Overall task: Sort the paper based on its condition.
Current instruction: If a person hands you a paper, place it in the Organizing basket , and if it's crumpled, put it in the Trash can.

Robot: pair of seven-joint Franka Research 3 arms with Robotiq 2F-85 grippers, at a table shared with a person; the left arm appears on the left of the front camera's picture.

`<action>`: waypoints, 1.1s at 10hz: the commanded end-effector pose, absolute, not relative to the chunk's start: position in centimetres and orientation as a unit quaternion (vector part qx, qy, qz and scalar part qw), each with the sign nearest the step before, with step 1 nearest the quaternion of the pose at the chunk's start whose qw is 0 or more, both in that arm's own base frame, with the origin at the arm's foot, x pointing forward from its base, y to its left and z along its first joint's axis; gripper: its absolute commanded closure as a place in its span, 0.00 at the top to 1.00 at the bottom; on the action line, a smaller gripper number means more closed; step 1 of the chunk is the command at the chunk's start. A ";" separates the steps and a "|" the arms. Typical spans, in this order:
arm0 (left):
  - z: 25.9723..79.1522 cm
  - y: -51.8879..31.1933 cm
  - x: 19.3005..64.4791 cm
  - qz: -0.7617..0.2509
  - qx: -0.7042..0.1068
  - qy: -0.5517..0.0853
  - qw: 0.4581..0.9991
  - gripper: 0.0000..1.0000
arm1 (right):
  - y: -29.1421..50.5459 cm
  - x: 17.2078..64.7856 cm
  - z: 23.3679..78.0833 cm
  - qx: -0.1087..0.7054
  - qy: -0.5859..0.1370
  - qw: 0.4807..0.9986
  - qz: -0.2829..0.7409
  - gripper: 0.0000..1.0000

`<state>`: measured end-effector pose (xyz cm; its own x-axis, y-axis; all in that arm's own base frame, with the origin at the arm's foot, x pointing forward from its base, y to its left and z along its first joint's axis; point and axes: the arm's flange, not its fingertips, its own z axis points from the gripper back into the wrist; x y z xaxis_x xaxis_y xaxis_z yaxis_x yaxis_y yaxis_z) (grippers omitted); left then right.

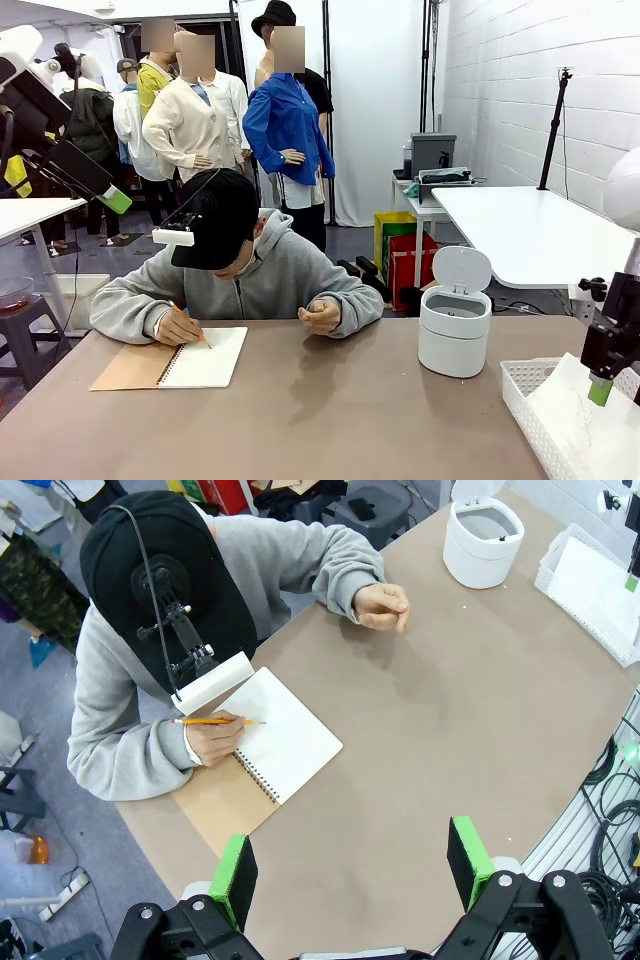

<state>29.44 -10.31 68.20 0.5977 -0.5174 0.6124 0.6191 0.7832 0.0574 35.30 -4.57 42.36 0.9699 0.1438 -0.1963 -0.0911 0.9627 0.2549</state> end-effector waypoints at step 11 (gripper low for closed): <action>68.2 -10.3 29.4 -0.319 -0.080 -0.315 0.890 1.00 | -4.9 35.7 47.7 0.100 0.030 0.991 0.088 1.00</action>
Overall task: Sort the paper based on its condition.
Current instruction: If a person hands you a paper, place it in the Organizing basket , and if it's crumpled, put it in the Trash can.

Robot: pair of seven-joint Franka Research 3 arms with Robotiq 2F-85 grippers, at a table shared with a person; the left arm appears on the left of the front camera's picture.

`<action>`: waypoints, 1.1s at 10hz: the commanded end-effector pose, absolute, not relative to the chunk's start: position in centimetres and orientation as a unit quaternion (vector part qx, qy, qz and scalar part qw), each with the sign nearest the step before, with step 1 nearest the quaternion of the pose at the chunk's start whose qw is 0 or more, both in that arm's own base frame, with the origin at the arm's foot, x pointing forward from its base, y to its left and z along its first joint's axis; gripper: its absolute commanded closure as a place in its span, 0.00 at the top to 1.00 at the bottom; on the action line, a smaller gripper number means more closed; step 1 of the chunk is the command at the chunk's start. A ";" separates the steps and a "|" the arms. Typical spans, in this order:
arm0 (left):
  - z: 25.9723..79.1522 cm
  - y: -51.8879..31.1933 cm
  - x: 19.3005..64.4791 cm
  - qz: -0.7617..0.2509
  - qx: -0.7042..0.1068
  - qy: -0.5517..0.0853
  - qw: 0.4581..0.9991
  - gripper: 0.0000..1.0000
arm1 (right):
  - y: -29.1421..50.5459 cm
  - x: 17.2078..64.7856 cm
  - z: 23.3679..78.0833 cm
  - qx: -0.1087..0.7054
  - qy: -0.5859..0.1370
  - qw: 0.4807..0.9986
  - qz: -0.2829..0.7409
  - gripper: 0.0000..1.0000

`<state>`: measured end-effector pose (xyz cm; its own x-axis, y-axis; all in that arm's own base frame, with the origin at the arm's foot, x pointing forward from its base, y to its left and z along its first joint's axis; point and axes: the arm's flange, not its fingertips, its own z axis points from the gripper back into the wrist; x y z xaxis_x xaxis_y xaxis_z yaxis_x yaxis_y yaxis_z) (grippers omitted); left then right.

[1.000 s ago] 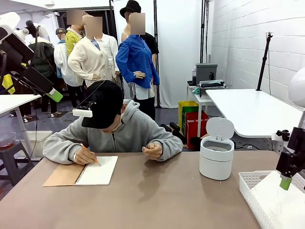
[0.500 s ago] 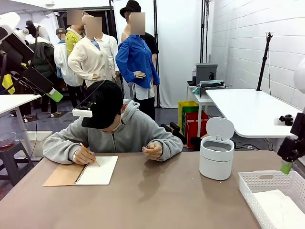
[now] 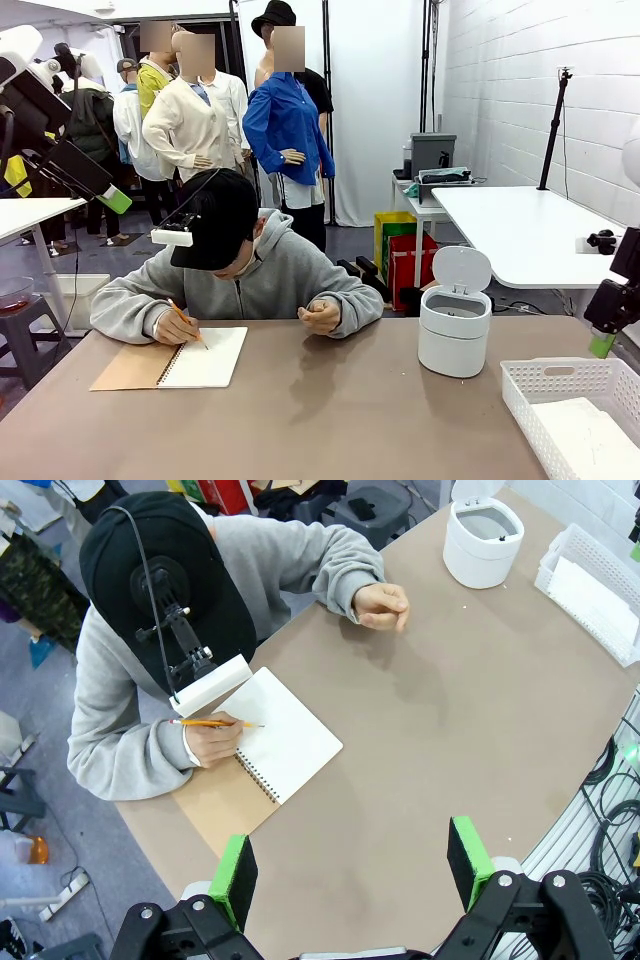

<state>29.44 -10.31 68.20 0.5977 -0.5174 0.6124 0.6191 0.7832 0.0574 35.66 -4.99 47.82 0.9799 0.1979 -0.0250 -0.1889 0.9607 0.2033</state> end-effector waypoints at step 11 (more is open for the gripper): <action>68.2 -10.3 29.4 -0.319 -0.080 -0.315 0.890 1.00 | 9.3 36.1 56.8 0.102 -0.110 0.875 0.460 1.00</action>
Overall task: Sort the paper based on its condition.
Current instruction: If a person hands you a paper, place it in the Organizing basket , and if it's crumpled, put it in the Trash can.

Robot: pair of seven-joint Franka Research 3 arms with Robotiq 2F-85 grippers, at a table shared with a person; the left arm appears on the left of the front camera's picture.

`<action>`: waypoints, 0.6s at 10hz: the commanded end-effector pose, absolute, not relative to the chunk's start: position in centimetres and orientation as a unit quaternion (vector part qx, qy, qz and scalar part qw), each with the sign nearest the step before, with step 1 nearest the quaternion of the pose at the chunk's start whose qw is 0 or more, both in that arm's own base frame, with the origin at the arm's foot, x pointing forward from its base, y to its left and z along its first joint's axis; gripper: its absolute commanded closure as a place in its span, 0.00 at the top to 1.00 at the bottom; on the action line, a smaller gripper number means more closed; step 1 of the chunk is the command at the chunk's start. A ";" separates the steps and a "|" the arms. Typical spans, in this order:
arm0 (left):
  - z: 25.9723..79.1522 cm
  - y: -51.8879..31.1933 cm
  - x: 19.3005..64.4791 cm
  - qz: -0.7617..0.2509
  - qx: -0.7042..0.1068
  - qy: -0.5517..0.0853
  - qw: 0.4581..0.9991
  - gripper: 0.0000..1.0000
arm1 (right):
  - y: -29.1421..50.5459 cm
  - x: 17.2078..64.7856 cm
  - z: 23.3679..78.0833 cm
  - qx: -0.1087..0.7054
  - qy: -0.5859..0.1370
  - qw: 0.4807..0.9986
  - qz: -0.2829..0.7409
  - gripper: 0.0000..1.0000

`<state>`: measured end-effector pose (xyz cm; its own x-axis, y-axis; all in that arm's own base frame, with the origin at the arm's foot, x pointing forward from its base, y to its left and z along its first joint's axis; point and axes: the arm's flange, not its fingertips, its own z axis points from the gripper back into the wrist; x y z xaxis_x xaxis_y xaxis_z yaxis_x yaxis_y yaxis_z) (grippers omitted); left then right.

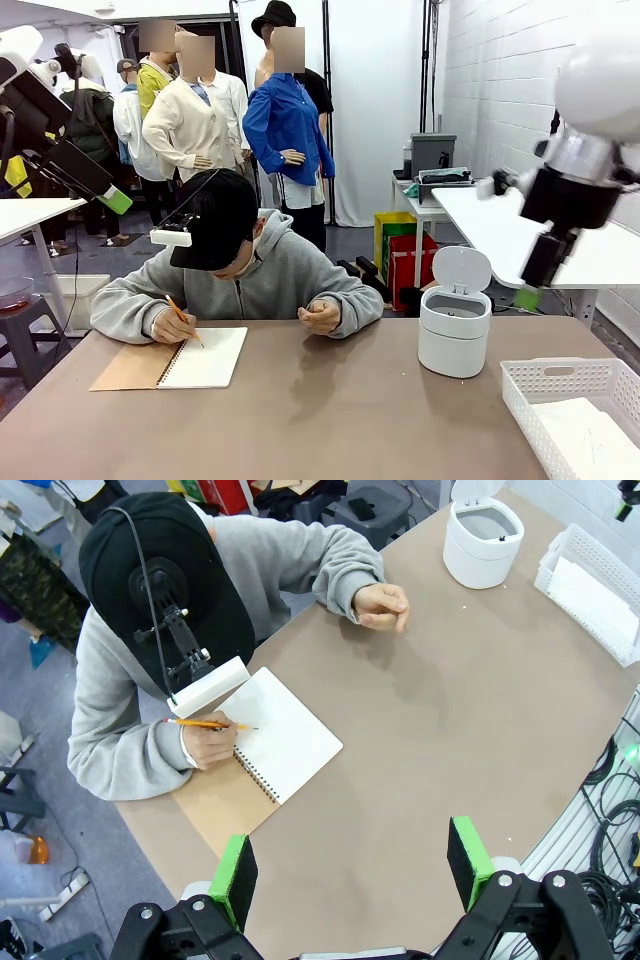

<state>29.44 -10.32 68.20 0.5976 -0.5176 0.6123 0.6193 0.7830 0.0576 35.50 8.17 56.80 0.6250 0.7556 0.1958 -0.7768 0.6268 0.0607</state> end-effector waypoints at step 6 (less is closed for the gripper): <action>68.2 -10.3 29.4 -0.319 -0.080 -0.315 0.890 1.00 | 21.9 36.5 63.0 0.210 -0.230 0.791 0.527 1.00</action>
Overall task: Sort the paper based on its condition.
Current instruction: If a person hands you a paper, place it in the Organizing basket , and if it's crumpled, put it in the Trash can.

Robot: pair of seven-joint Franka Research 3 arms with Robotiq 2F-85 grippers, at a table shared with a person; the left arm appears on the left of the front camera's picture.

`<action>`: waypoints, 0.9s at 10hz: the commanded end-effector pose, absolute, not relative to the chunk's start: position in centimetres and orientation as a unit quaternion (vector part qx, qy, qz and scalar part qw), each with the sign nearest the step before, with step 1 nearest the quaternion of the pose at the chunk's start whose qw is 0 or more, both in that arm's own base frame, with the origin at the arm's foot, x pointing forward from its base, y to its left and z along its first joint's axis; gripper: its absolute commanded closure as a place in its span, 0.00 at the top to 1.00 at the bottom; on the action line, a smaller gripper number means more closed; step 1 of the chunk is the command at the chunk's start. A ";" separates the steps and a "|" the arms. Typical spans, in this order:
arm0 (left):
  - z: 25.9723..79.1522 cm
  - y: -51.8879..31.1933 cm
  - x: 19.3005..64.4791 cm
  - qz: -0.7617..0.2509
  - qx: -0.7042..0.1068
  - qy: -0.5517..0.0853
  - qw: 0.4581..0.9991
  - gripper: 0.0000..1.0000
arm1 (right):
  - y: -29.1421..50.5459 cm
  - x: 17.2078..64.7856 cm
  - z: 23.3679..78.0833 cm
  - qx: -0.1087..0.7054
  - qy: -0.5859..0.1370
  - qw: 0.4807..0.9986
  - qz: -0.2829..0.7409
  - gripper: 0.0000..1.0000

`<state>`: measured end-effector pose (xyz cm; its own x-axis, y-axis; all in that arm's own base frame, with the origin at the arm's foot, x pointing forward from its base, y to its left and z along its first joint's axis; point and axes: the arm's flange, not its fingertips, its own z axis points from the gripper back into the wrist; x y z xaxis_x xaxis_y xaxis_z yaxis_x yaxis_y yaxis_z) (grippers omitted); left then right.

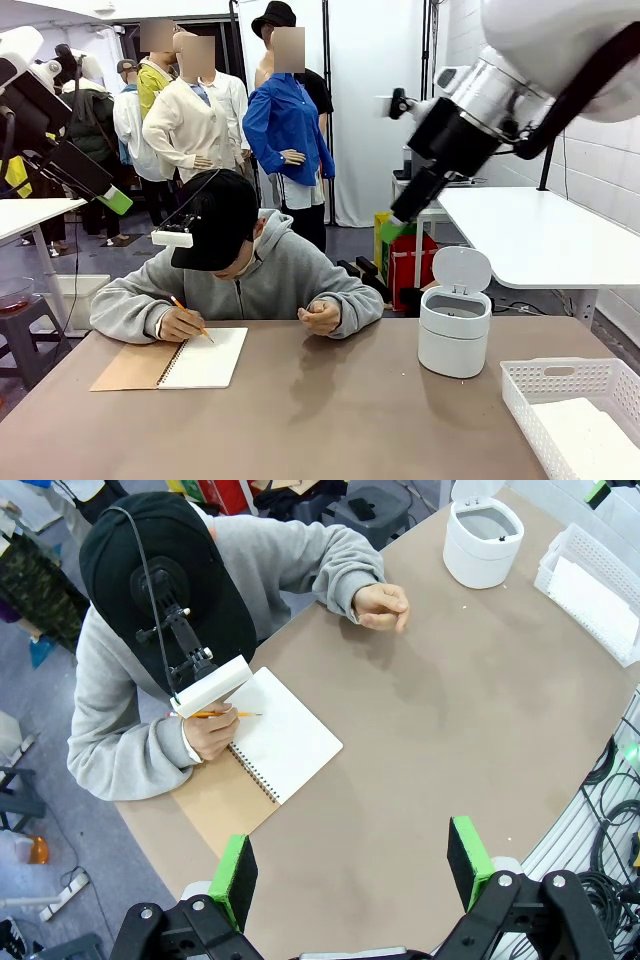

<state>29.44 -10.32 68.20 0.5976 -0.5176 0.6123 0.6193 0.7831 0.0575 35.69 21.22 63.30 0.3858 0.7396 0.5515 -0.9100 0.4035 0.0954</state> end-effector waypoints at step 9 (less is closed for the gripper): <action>68.2 -10.3 29.4 -0.319 -0.080 -0.315 0.890 1.00 | 27.4 39.8 68.5 0.190 -0.334 0.772 0.507 1.00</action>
<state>29.44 -10.31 68.20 0.5977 -0.5175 0.6123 0.6192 0.7831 0.0575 39.16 26.98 68.46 0.2690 0.6458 0.7145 -0.9076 0.4183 -0.0364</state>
